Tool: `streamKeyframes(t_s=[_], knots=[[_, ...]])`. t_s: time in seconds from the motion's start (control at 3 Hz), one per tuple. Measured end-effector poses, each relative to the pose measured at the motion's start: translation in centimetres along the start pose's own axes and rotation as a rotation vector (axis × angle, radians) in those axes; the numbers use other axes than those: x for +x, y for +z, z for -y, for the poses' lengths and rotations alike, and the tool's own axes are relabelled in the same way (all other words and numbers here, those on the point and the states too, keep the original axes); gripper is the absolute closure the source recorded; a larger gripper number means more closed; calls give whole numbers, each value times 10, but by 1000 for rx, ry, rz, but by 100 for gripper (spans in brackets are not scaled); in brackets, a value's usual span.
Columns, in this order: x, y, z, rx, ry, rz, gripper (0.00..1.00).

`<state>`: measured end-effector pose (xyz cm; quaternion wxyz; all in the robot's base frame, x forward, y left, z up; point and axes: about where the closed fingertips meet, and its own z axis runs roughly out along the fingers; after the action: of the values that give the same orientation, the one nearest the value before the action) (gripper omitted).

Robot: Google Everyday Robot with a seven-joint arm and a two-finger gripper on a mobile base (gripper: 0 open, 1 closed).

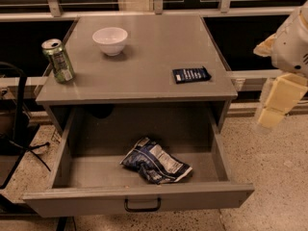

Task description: Pick blue chip bag from top drawer and place on counter

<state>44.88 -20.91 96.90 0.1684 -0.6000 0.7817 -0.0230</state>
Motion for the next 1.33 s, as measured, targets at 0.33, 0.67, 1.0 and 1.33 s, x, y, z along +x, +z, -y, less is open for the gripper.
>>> streamKeyframes(t_s=[0.33, 0.67, 1.0, 1.33], knots=[[-14, 26, 6, -25, 3, 57, 0], [-30, 63, 10, -73, 26, 126, 0], [-36, 83, 6, -110, 47, 153, 0], [-39, 104, -8, -176, 69, 178, 0]])
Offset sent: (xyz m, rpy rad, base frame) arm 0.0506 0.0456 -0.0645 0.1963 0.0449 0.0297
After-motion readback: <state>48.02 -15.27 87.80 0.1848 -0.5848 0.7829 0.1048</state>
